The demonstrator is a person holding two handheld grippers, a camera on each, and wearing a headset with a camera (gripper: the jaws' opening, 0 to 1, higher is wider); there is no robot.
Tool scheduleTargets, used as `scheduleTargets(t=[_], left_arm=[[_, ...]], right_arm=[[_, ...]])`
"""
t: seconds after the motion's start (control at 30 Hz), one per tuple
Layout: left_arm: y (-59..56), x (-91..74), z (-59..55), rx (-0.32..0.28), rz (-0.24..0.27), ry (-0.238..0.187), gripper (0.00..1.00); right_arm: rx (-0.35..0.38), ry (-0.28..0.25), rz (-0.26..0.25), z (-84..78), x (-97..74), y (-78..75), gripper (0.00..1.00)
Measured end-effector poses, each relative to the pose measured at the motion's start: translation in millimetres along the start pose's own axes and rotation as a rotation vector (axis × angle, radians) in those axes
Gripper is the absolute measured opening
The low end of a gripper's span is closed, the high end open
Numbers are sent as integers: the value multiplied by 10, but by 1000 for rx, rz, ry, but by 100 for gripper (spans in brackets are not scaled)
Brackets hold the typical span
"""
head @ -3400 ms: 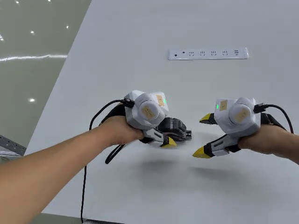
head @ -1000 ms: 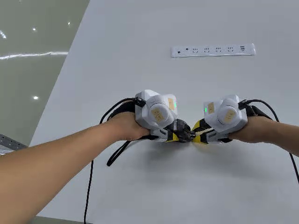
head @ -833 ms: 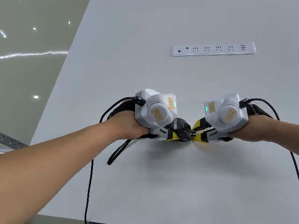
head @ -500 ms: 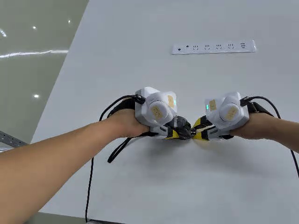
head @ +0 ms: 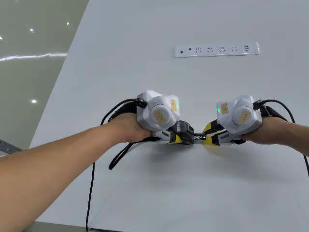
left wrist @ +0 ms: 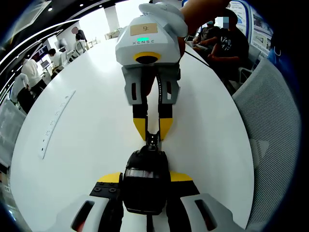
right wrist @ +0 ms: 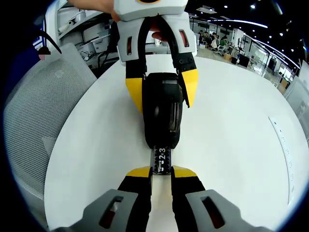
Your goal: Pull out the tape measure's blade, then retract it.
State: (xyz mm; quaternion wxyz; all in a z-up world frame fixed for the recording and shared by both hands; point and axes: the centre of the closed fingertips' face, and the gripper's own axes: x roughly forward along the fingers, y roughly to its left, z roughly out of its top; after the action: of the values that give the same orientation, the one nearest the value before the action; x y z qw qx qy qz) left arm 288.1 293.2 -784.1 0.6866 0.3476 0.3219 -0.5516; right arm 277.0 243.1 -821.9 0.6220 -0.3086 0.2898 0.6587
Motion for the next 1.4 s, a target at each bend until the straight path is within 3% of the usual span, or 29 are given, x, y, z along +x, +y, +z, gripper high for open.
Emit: scheduleTargets(t=[1.4], left_arm=[[-5, 7, 7, 12, 3, 8, 30]], right_arm=[[81, 30, -12, -469, -423, 34, 10]])
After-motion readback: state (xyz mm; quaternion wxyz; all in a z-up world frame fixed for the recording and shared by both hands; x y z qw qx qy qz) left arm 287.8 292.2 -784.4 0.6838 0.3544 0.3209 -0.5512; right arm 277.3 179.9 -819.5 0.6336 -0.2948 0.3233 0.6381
